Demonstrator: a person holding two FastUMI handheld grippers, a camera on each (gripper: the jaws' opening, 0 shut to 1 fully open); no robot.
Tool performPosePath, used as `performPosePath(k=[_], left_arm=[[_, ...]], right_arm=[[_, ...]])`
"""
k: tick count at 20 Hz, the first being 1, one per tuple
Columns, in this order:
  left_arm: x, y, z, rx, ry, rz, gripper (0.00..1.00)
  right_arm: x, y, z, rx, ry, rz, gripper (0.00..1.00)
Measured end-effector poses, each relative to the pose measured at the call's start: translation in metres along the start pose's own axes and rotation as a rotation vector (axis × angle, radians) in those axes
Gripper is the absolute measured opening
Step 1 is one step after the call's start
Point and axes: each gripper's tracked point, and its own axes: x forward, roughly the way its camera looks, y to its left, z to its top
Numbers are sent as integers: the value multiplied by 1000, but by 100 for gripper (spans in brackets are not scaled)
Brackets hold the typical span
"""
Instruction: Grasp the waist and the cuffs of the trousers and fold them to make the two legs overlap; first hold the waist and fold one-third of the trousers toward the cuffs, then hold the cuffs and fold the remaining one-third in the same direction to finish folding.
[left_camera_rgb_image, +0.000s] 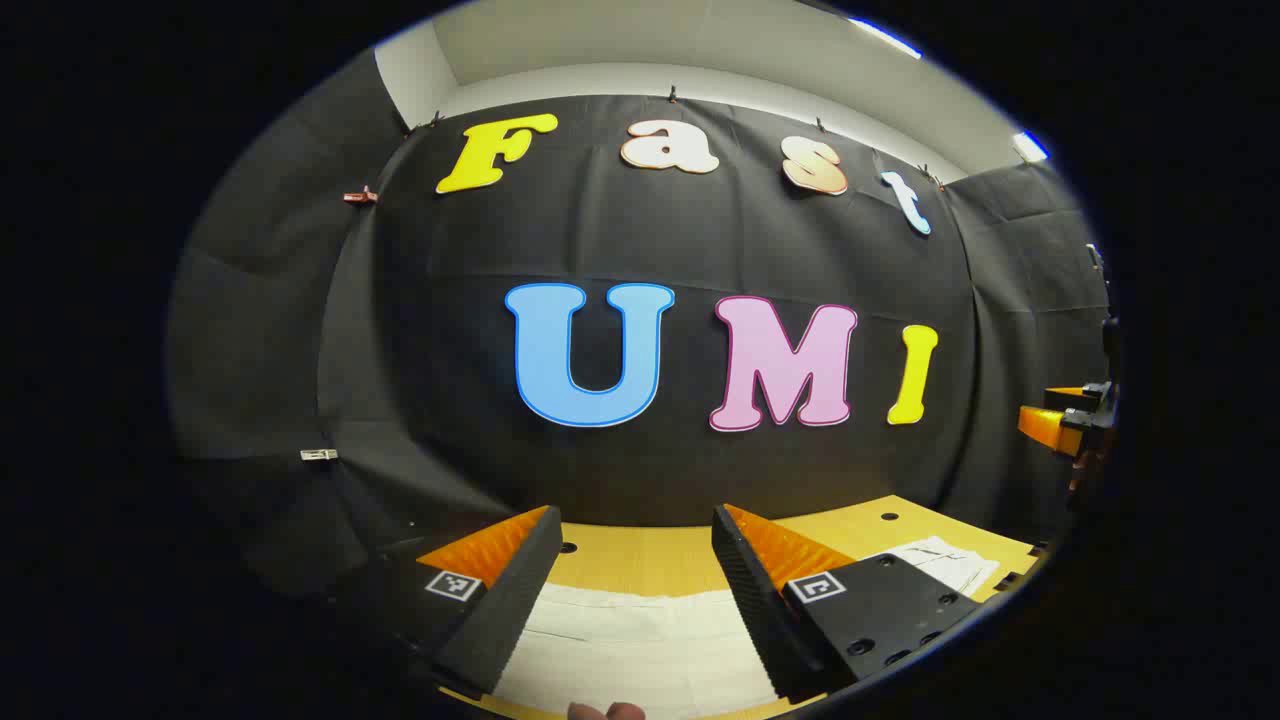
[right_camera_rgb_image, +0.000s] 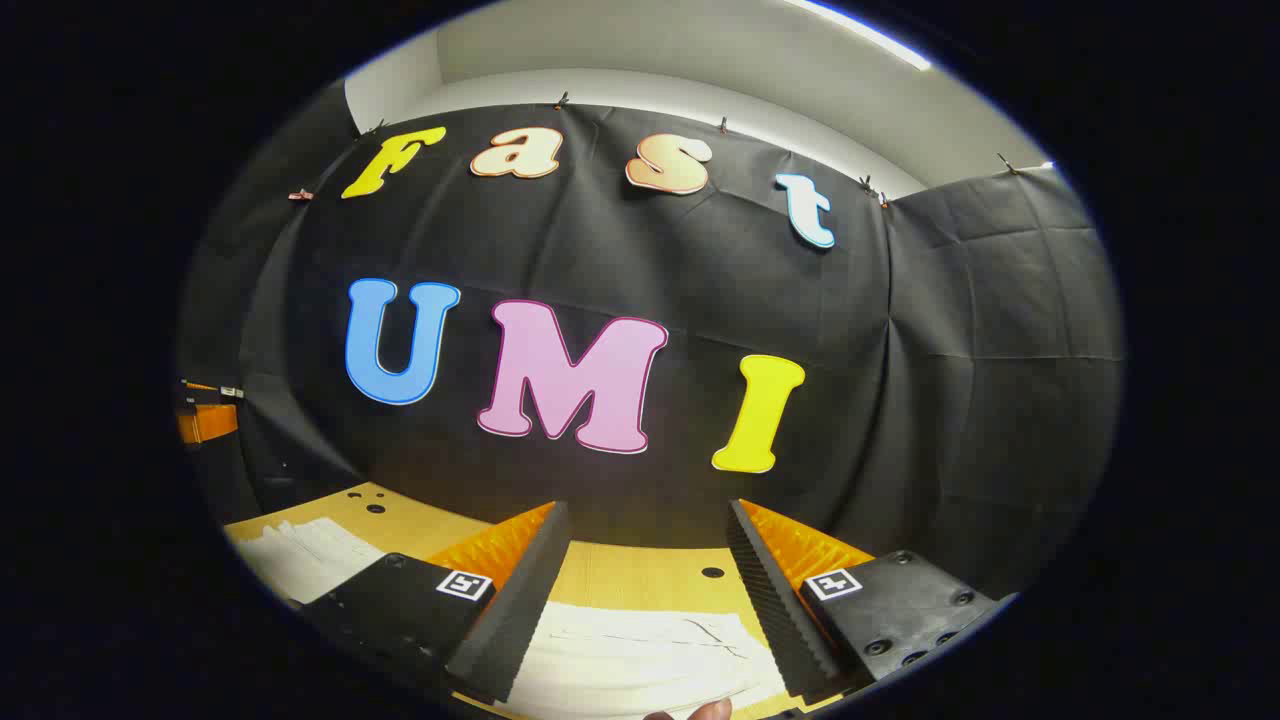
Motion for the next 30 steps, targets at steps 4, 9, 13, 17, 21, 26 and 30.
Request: performPosePath(k=[4, 9, 13, 17, 21, 26, 30], left_arm=[[-1, 7, -5, 8, 11, 11, 95], [-4, 10, -11, 67, 20, -9, 95], [-5, 10, -17, 94, 31, -27, 95], [-5, 14, -26, 111, 49, -39, 95], [-12, 35, -58, 256, 107, -49, 97], [-29, 59, -119, 475, 229, -159, 96], [-48, 74, -185, 592, 381, -298, 96]], right_arm=[[-2, 0, -3, -28, 6, 0, 98], [-5, -1, -7, -56, 15, -3, 98], [-6, 6, -5, -84, 13, 7, 98], [-7, 15, -9, -131, 19, 31, 97], [-16, 6, -30, -244, 63, 27, 98], [-35, -18, -69, -347, 161, 10, 98], [-50, -37, -88, -336, 236, -27, 98]])
